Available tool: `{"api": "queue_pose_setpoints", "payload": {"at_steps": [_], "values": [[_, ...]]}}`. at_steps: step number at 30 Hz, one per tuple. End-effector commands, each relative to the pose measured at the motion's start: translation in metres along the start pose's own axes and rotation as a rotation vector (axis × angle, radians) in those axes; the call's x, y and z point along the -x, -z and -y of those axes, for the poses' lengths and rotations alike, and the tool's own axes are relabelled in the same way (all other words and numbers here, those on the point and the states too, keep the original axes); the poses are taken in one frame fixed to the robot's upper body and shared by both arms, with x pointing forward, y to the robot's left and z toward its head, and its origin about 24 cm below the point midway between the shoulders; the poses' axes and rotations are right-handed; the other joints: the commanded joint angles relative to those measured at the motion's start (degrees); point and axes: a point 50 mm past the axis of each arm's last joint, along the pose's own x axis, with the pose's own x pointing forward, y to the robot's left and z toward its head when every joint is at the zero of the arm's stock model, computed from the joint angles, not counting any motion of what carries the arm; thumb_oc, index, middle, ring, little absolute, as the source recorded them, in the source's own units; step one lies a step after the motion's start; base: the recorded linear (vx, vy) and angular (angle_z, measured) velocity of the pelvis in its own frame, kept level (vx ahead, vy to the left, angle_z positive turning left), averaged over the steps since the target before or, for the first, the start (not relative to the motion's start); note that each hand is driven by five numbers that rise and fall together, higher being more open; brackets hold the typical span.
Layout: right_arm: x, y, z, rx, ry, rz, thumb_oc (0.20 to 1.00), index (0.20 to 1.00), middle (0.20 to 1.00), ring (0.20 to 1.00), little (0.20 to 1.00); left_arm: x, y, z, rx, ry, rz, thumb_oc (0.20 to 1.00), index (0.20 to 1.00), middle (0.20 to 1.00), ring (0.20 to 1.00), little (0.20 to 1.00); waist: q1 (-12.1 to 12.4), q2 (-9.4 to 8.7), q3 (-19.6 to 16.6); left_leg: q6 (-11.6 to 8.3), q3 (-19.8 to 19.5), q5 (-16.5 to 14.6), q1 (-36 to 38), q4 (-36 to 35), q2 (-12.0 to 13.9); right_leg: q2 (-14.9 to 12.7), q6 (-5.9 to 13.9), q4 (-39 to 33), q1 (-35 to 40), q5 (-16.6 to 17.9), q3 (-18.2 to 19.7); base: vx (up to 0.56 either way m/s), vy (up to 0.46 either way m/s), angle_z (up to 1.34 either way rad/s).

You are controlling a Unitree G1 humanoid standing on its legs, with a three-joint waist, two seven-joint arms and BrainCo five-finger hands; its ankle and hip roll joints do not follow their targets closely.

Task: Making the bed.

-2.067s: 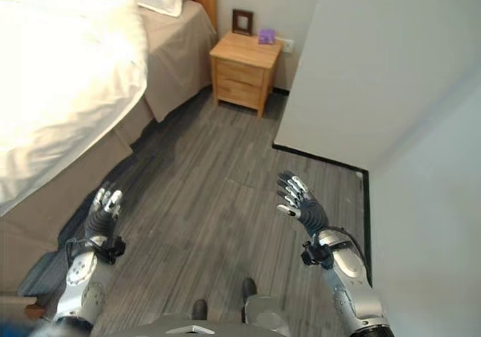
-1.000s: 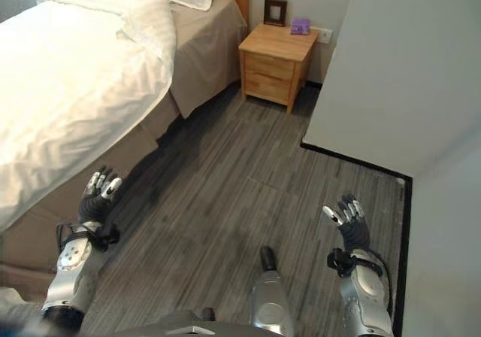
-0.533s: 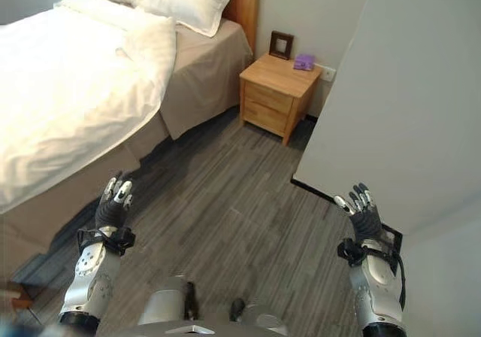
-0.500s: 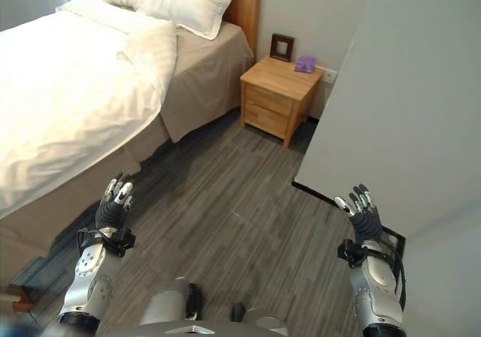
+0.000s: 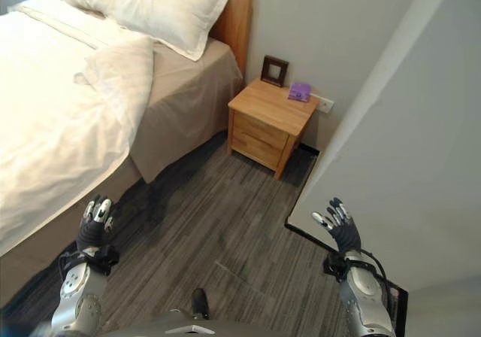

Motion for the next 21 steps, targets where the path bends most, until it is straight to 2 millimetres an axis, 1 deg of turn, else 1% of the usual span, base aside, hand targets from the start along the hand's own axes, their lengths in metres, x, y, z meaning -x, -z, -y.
{"api": "queue_pose_setpoints", "payload": {"at_steps": [1, 2, 3, 4, 5, 6, 7, 8, 9, 11, 12, 13, 14, 15, 16, 17, 18, 19, 20, 21], "values": [[-0.016, -0.034, -0.002, 0.077, -0.036, 0.151, 1.000, 1.000, 1.000, 1.000, 1.000, -0.009, -0.047, -0.001, -0.090, 0.070, 0.191, 1.000, 1.000, 1.000, 1.000, 1.000, 0.0, 2.78, 4.1, -6.06, -3.7, -0.4, 3.5, 0.7, 4.8, -7.1, -2.57, -14.5, -4.0, 14.7, -3.4, 0.57, 0.054, 1.05], [-0.015, -0.033, -0.001, 0.081, -0.032, 0.142, 1.000, 1.000, 1.000, 1.000, 1.000, -0.009, -0.047, 0.000, -0.085, 0.079, 0.188, 1.000, 1.000, 1.000, 1.000, 1.000, -0.5, 3.36, 4.2, -6.31, -4.9, -0.8, 4.5, 0.7, 5.0, -8.0, -3.44, -16.9, -5.2, 14.1, -4.8, 0.44, -0.071, 1.40], [-0.014, -0.031, 0.002, 0.078, -0.021, 0.133, 1.000, 1.000, 1.000, 1.000, 1.000, -0.009, -0.047, 0.001, -0.087, 0.090, 0.187, 1.000, 1.000, 1.000, 1.000, 1.000, -1.7, 3.50, 4.7, -6.85, -7.1, -1.9, 6.1, 0.4, 4.8, -8.3, -3.90, -21.6, -6.4, 12.3, -5.4, 0.45, -0.099, 1.53], [-0.013, -0.028, 0.005, 0.072, -0.008, 0.125, 1.000, 1.000, 1.000, 1.000, 1.000, -0.008, -0.045, 0.001, -0.073, 0.089, 0.177, 1.000, 1.000, 1.000, 1.000, 1.000, -2.3, 3.21, 4.9, -7.24, -8.8, -2.9, 7.5, 0.2, 4.2, -8.1, -3.66, -26.4, -7.4, 12.1, -4.4, 0.44, -0.136, 0.79], [-0.013, -0.028, 0.005, 0.067, -0.002, 0.120, 1.000, 1.000, 1.000, 1.000, 1.000, -0.009, -0.043, 0.002, -0.046, 0.090, 0.172, 1.000, 1.000, 1.000, 1.000, 1.000, -2.9, 2.74, 4.8, -7.60, -10.0, -3.3, 8.4, -0.3, 3.8, -7.6, -3.16, -31.4, -7.8, 13.0, -3.0, 0.50, -0.132, 0.75], [-0.012, -0.026, 0.006, 0.053, 0.002, 0.113, 1.000, 1.000, 1.000, 1.000, 1.000, -0.010, -0.042, 0.004, -0.013, 0.093, 0.168, 1.000, 1.000, 1.000, 1.000, 1.000, -3.9, 2.62, 5.1, -7.94, -11.9, -4.5, 10.4, -1.2, 3.6, -5.9, -2.64, -38.9, -7.8, 12.8, -0.1, 0.50, -0.107, 1.18], [-0.011, -0.024, 0.006, 0.034, -0.001, 0.106, 1.000, 1.000, 1.000, 1.000, 1.000, -0.009, -0.042, 0.006, -0.013, 0.100, 0.173, 1.000, 1.000, 1.000, 1.000, 1.000, -4.7, 2.56, 5.1, -8.18, -13.4, -5.3, 12.2, -2.4, 3.4, -4.6, -1.72, -43.9, -8.7, 13.8, 2.9, 0.38, -0.065, 1.19], [-0.011, -0.024, 0.006, 0.034, -0.001, 0.106, 1.000, 1.000, 1.000, 1.000, 1.000, -0.009, -0.042, 0.006, -0.013, 0.099, 0.172, 1.000, 1.000, 1.000, 1.000, 1.000, -4.7, 2.61, 5.2, -8.18, -13.4, -5.3, 12.4, -2.4, 3.4, -4.6, -1.72, -44.1, -8.5, 13.8, 2.9, 0.49, -0.096, 1.06], [-0.008, -0.024, 0.008, 0.038, -0.016, 0.104, 1.000, 1.000, 1.000, 1.000, 1.000, -0.010, -0.049, 0.012, -0.013, 0.139, 0.202, 1.000, 1.000, 1.000, 1.000, 1.000, -6.0, 1.99, 5.3, -8.61, -17.1, -6.9, 14.8, -3.3, 3.3, -3.1, 0.34, -48.9, -11.6, 16.2, 8.7, 0.50, -0.122, 0.81], [-0.005, -0.024, 0.013, 0.051, -0.007, 0.104, 1.000, 1.000, 1.000, 1.000, 1.000, -0.010, -0.054, 0.020, -0.022, 0.178, 0.229, 1.000, 1.000, 1.000, 1.000, 1.000, -7.4, 1.67, 5.3, -9.04, -20.7, -8.8, 17.0, -3.5, 3.6, -2.0, 1.31, -51.4, -13.5, 17.8, 12.2, 0.50, -0.129, 1.15], [-0.005, -0.024, 0.013, 0.051, -0.007, 0.104, 1.000, 1.000, 1.000, 1.000, 1.000, -0.010, -0.054, 0.020, -0.022, 0.178, 0.229, 1.000, 1.000, 1.000, 1.000, 1.000, -7.5, 1.87, 5.3, -9.04, -20.9, -9.0, 17.1, -3.5, 3.8, -1.9, 1.29, -51.3, -13.4, 17.7, 12.0, 0.50, -0.205, 1.48], [-0.003, -0.024, 0.017, 0.045, 0.004, 0.110, 1.000, 1.000, 1.000, 1.000, 1.000, -0.012, -0.057, 0.027, -0.043, 0.210, 0.243, 1.000, 1.000, 1.000, 1.000, 1.000, -9.0, 1.46, 5.2, -9.61, -24.7, -10.1, 19.6, -3.4, 4.8, -1.1, 1.59, -50.8, -14.0, 18.6, 15.3, 0.48, -0.252, 1.30], [-0.002, -0.025, 0.019, 0.044, 0.005, 0.112, 1.000, 1.000, 1.000, 1.000, 1.000, -0.013, -0.059, 0.031, -0.054, 0.228, 0.252, 1.000, 1.000, 1.000, 1.000, 1.000, -9.6, 1.17, 5.0, -9.97, -26.5, -10.8, 20.7, -3.2, 5.4, -0.6, 1.74, -49.0, -14.5, 18.8, 17.3, 0.48, -0.256, 1.29], [-0.002, -0.025, 0.019, 0.044, 0.005, 0.112, 1.000, 1.000, 1.000, 1.000, 1.000, -0.013, -0.059, 0.031, -0.055, 0.228, 0.252, 1.000, 1.000, 1.000, 1.000, 1.000, -9.7, 1.22, 5.1, -10.00, -26.6, -10.8, 20.7, -3.2, 5.5, -0.6, 1.70, -48.6, -14.6, 18.6, 17.2, 0.40, -0.319, 0.87], [-0.002, -0.026, 0.020, 0.041, 0.003, 0.116, 1.000, 1.000, 1.000, 1.000, 1.000, -0.015, -0.059, 0.040, -0.054, 0.259, 0.255, 1.000, 1.000, 1.000, 1.000, 1.000, -10.6, 0.73, 4.1, -11.47, -28.8, -11.3, 21.3, -1.1, 7.5, -0.2, 0.93, -44.7, -14.2, 17.8, 19.3, 0.41, -0.340, 0.66], [-0.003, -0.027, 0.021, 0.045, 0.001, 0.118, 1.000, 1.000, 1.000, 1.000, 1.000, -0.015, -0.057, 0.044, -0.036, 0.270, 0.248, 1.000, 1.000, 1.000, 1.000, 1.000, -11.1, 1.07, 3.7, -12.05, -28.5, -10.0, 21.7, 0.5, 9.0, 1.0, 0.76, -41.8, -14.7, 17.6, 19.1, 0.56, -0.455, 0.49], [-0.005, -0.034, 0.024, 0.068, 0.002, 0.137, 1.000, 1.000, 1.000, 1.000, 1.000, -0.016, -0.056, 0.045, -0.020, 0.256, 0.245, 1.000, 1.000, 1.000, 1.000, 1.000, -11.7, 1.68, 3.9, -13.36, -27.4, -7.1, 19.9, 5.3, 11.2, 1.7, 0.04, -40.3, -13.8, 16.9, 18.4, 0.30, -0.234, 0.38], [-0.005, -0.034, 0.024, 0.068, 0.002, 0.137, 1.000, 1.000, 1.000, 1.000, 1.000, -0.016, -0.056, 0.045, -0.020, 0.256, 0.245, 1.000, 1.000, 1.000, 1.000, 1.000, -11.8, 1.65, 3.9, -13.36, -27.5, -7.1, 19.8, 5.3, 11.1, 1.7, 0.04, -40.4, -13.9, 16.9, 18.3, 0.25, -0.205, 0.52], [-0.005, -0.042, 0.027, 0.039, 0.018, 0.174, 1.000, 1.000, 1.000, 1.000, 1.000, -0.019, -0.057, 0.054, 0.028, 0.277, 0.253, 1.000, 1.000, 1.000, 1.000, 1.000, -12.4, 1.57, 4.0, -13.70, -26.0, -3.7, 15.8, 11.4, 11.6, 1.0, -0.78, -40.9, -12.2, 16.2, 17.2, 0.30, -0.346, 0.47], [-0.006, -0.050, 0.032, 0.018, 0.038, 0.217, 1.000, 1.000, 1.000, 1.000, 1.000, -0.020, -0.057, 0.061, 0.034, 0.300, 0.247, 1.000, 1.000, 1.000, 1.000, 1.000, -12.4, -0.13, 4.6, -12.59, -21.8, -0.4, 8.9, 22.3, 11.7, -0.5, -2.79, -42.7, -8.8, 15.9, 13.9, 0.39, -0.508, 0.78]]}}
